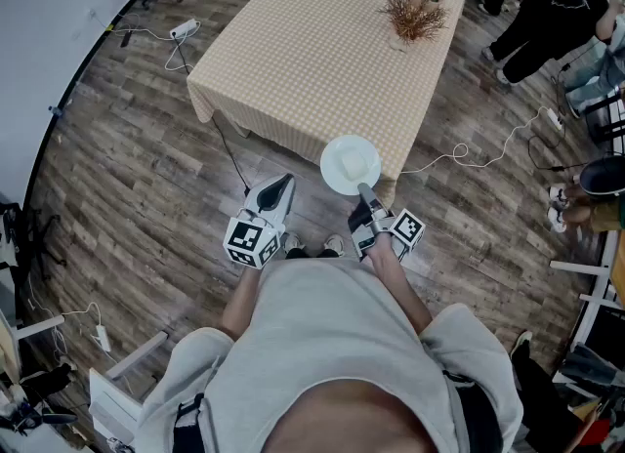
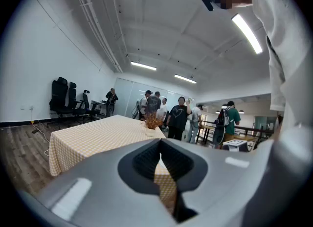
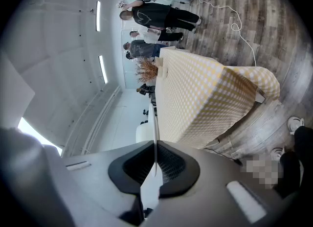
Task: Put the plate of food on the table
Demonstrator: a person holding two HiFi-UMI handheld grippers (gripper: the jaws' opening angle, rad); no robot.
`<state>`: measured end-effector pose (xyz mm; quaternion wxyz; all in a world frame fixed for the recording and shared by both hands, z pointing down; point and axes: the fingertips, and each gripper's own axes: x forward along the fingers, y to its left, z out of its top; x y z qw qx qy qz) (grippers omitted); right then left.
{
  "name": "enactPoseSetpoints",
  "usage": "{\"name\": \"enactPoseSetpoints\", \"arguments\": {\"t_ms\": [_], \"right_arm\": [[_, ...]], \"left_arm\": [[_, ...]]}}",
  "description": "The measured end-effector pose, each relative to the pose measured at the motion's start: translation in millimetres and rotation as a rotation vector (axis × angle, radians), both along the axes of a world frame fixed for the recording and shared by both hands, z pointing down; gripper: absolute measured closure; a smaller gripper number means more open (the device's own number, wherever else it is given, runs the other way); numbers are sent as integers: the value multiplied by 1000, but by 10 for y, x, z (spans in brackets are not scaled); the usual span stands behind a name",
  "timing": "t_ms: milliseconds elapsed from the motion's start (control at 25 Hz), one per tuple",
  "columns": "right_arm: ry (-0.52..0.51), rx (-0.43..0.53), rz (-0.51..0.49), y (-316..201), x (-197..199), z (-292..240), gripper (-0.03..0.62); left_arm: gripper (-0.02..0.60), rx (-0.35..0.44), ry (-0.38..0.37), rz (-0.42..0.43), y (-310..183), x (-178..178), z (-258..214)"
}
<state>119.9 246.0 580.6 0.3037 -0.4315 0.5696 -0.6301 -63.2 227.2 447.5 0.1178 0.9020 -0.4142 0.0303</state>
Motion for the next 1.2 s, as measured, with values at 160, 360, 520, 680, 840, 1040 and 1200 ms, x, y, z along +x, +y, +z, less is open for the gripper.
{"name": "enactPoseSetpoints", "arguments": {"t_ms": [160, 360, 520, 680, 840, 1040, 1200], "right_arm": [[1, -2, -7, -1, 26, -6, 582], [-1, -2, -12, 22, 88, 0, 582], [-11, -7, -12, 48, 111, 23, 582], [-14, -9, -17, 56, 204, 53, 576], [13, 0, -33, 70, 272, 37, 569], [22, 16, -32, 25, 378, 21, 579], [13, 18, -28, -32, 435, 10, 580]], "left_arm": [[572, 1, -4, -2, -11, 25, -4], [572, 0, -11, -6, -7, 78, -2], [571, 0, -11, -8, 13, 116, -7], [571, 0, -15, -10, 38, 219, 4], [572, 1, -22, -17, 66, 285, 2], [571, 4, -27, -25, 60, 388, -1], [571, 9, -26, -33, 54, 480, -23]]}}
